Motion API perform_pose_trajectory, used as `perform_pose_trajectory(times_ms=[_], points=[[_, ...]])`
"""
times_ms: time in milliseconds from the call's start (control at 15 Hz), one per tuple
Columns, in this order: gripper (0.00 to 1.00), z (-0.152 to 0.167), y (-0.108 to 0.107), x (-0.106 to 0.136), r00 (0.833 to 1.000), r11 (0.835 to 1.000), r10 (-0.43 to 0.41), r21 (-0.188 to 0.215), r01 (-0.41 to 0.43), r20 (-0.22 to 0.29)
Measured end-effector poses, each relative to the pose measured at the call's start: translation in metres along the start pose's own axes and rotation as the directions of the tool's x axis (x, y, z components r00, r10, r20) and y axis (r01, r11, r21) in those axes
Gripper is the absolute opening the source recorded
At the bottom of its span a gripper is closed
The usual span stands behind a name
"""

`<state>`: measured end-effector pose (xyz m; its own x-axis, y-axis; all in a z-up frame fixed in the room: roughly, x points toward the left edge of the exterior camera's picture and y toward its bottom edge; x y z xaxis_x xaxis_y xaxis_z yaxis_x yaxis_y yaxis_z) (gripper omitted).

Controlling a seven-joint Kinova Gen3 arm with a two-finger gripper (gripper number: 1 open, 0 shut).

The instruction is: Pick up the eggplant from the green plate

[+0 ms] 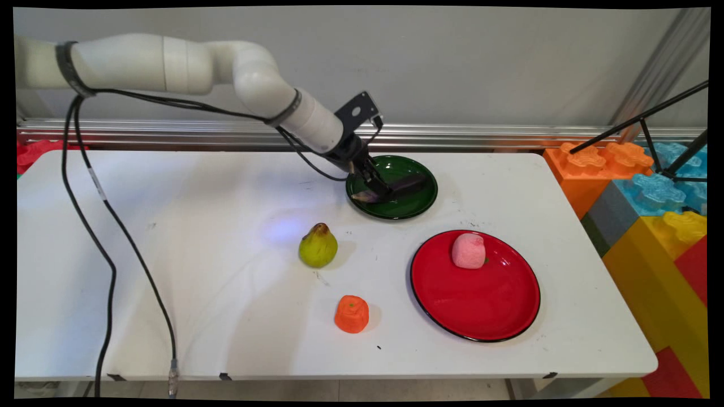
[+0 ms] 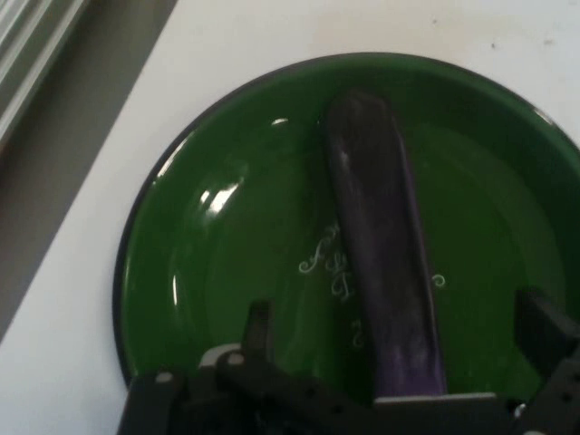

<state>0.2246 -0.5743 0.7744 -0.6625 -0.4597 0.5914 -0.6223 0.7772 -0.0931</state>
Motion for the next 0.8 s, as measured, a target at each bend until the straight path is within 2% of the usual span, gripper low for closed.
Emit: perform_pose_trajectory(times_ms=[533,600,800], points=[[1.00,0.032,-0.003,-0.010,0.999,1.000,0.031,-0.005,-0.031,-0.016],[0.00,0.035,-0.004,-0.011,0.999,0.999,0.033,-0.005,-0.033,-0.019],[0.00,0.039,-0.004,-0.011,0.999,0.999,0.035,-0.005,-0.035,-0.024]])
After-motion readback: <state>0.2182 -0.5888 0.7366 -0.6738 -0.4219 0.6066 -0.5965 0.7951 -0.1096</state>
